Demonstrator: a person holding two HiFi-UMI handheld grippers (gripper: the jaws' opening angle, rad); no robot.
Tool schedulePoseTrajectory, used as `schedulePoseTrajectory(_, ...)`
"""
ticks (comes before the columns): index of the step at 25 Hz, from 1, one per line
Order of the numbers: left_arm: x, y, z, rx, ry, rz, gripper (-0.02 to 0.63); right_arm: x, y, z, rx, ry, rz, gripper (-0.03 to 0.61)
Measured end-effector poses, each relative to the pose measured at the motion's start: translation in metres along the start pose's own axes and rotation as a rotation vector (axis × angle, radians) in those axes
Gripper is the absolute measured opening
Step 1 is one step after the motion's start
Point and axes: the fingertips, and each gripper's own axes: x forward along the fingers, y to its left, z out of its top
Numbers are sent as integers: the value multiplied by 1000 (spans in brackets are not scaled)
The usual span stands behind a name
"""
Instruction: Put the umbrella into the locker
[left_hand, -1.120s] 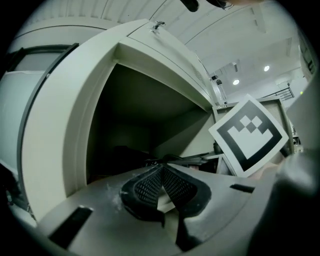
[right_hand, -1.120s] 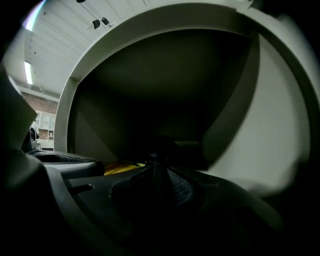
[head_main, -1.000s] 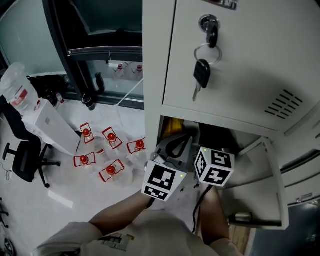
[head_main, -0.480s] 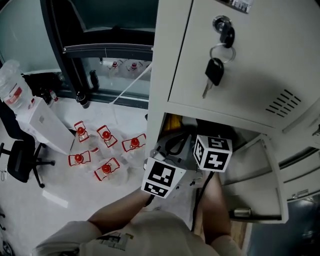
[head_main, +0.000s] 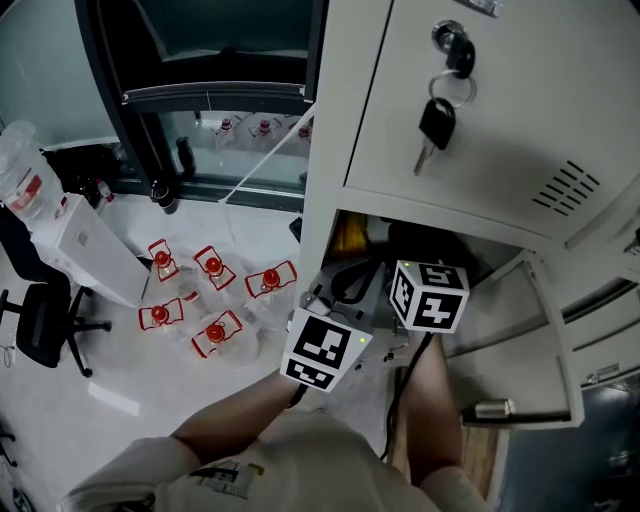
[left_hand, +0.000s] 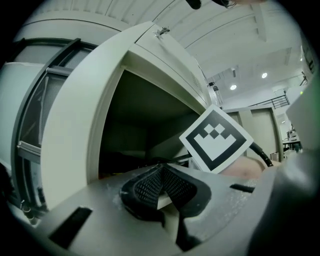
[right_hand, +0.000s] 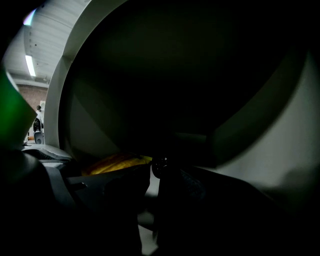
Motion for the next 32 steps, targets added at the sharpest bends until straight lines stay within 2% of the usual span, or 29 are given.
schedulePoseTrajectory(7,-7,-9,13,38,-10,-44,8,-29,-10,11,28,-67,-71,135)
schedulePoseTrajectory(12,-17,-17,39,75,-51,-73,8,-57,-9,30,20,-134,-92,131)
schedulePoseTrajectory(14,-22,-19,51,98,-72,-78,8,-70,-9,40,23,-177,-97,108)
schedulePoseTrajectory(16,-29,-21,63,119,-91,-83,8,-85,-7,53,34,-236,-91,47)
schedulePoseTrajectory(17,-33,-23,69,130,-102,-87,8,-93,-6,59,41,-264,-85,40)
schedulePoseTrajectory(22,-53,-27,104,204,-174,-108,8,-130,3,87,44,-372,-63,31)
schedulePoseTrajectory(29,-83,-21,128,207,-226,-101,8,-192,26,122,-26,-549,-33,12)
schedulePoseTrajectory(32,-93,-17,130,218,-223,-83,8,-210,41,125,-49,-584,10,9)
